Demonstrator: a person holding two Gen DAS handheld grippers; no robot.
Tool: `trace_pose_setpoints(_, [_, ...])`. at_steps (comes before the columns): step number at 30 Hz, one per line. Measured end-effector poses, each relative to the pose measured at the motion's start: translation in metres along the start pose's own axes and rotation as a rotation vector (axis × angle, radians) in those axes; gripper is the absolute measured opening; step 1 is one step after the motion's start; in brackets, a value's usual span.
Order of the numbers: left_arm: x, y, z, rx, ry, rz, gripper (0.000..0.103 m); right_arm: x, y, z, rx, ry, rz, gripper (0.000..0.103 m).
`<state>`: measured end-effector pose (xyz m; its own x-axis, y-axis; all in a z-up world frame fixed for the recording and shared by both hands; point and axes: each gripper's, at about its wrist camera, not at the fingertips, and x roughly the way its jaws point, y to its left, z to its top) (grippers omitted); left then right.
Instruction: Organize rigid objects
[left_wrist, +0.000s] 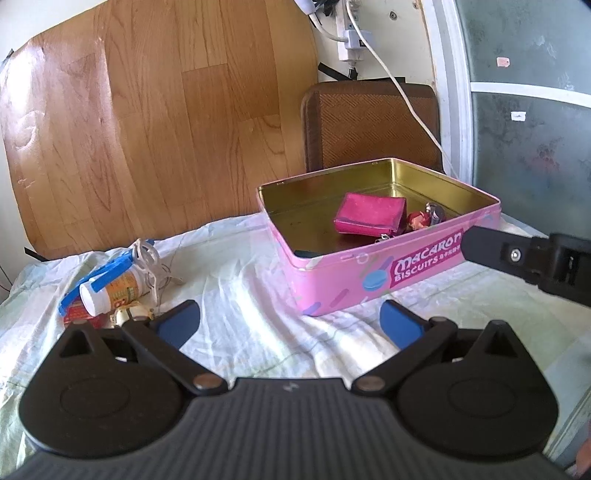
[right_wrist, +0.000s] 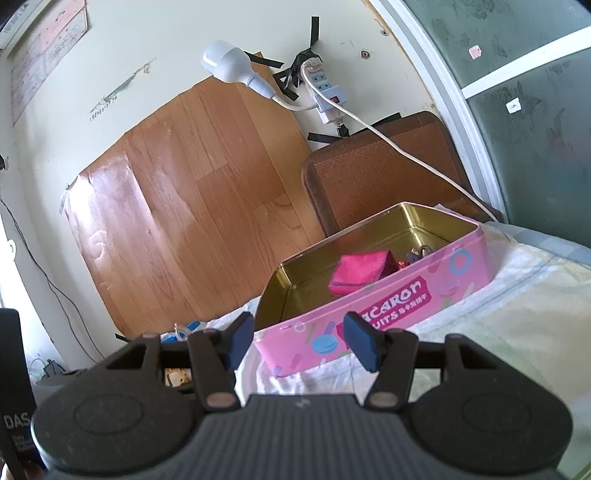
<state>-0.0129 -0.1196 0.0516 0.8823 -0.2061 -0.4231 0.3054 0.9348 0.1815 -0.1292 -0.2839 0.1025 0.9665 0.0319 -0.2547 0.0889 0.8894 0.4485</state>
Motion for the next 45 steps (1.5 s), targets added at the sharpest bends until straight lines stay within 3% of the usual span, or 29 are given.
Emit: trace_pose_setpoints(45, [0.017, -0.001, -0.007, 0.012, 0.087, -0.032, 0.103, 0.009, 0.0, -0.005, -0.004, 0.026, -0.006, 0.056])
